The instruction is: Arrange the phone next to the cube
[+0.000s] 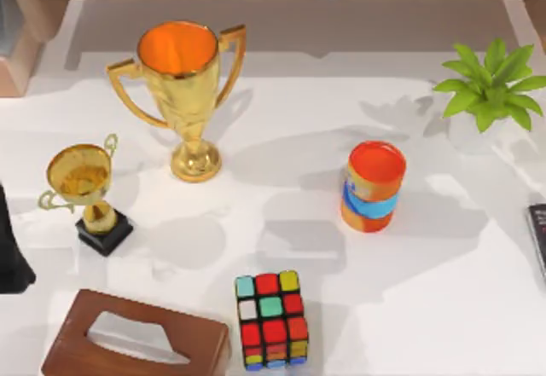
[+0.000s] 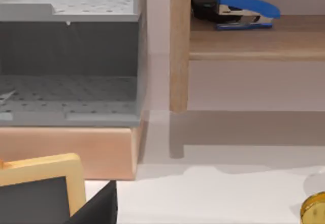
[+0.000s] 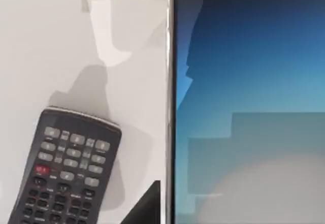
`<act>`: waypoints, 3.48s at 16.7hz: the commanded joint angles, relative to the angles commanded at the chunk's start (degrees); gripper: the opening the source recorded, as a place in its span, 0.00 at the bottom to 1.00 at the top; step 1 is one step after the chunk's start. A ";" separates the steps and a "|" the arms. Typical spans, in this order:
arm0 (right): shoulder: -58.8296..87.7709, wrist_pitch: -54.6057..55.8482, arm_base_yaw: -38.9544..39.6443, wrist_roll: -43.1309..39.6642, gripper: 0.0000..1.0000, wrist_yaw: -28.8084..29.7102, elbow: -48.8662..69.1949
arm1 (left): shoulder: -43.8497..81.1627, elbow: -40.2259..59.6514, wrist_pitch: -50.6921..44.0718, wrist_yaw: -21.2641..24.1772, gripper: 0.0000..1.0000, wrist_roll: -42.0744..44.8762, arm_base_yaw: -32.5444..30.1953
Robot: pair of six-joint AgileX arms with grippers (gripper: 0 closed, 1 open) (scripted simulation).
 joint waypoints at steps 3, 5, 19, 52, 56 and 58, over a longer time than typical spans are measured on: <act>-3.17 -1.13 7.41 10.99 0.00 0.16 -1.11 | 0.00 0.00 0.00 0.00 1.00 0.00 0.00; -4.84 -1.92 12.61 18.65 0.00 0.25 -2.23 | 0.00 0.00 0.00 0.00 1.00 0.00 0.00; -5.53 -5.53 44.26 63.71 0.00 0.36 -12.60 | 0.00 0.00 0.00 0.00 1.00 0.00 0.00; -2.32 5.96 48.68 69.27 0.00 -0.13 -18.32 | 0.00 0.00 0.00 0.00 1.00 0.00 0.00; -0.32 7.40 48.64 69.29 0.00 0.07 -20.66 | 0.00 0.00 0.00 0.00 1.00 0.00 0.00; 0.73 7.68 48.62 69.29 0.00 0.18 -21.71 | 0.00 0.00 0.00 0.00 1.00 0.00 0.00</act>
